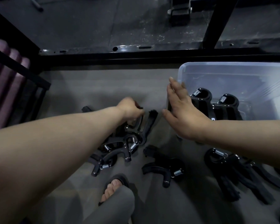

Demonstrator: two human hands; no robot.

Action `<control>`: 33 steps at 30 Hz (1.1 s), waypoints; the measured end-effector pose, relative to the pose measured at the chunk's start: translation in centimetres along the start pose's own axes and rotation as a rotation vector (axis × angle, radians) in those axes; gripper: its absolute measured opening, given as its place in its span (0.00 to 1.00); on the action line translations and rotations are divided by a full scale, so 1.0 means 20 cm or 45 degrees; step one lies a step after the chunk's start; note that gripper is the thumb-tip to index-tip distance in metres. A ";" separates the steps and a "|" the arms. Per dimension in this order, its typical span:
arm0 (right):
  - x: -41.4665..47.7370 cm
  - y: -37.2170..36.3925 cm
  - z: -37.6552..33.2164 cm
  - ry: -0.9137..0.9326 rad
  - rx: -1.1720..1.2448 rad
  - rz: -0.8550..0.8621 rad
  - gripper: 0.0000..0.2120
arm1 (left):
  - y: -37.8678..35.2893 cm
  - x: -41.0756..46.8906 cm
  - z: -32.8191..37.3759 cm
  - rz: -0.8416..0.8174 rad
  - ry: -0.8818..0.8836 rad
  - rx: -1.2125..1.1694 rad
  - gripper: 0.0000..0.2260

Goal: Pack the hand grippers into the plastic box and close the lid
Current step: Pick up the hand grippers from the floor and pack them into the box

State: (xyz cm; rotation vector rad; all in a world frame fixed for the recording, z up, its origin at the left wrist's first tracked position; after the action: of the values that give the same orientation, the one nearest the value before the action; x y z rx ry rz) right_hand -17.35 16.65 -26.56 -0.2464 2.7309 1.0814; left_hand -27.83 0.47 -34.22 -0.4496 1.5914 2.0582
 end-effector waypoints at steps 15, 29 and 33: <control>0.01 0.12 0.01 0.119 -0.056 -0.079 0.33 | 0.47 -0.27 0.19 0.819 -0.327 -0.520 0.10; -0.25 0.52 0.05 -0.401 1.280 0.040 0.17 | 0.33 -0.72 0.72 0.858 -1.376 -0.117 0.04; -0.33 0.60 0.16 -0.510 0.883 0.057 0.07 | 0.21 -0.75 0.85 0.685 -1.515 0.109 0.06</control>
State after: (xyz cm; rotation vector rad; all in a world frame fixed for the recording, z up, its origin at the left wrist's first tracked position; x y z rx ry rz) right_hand -13.34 28.05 -19.36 0.1263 2.5491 0.1159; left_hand -17.17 13.27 -18.28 1.1543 1.0361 1.9005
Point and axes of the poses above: each hand's wrist, its own x-axis towards the middle knuckle, its own y-axis out of the back of the hand, z = x × y, the point moved 7 cm from there along x, towards the middle knuckle, and after that the axes turned 8 degrees about x, right-handed, at the moved point
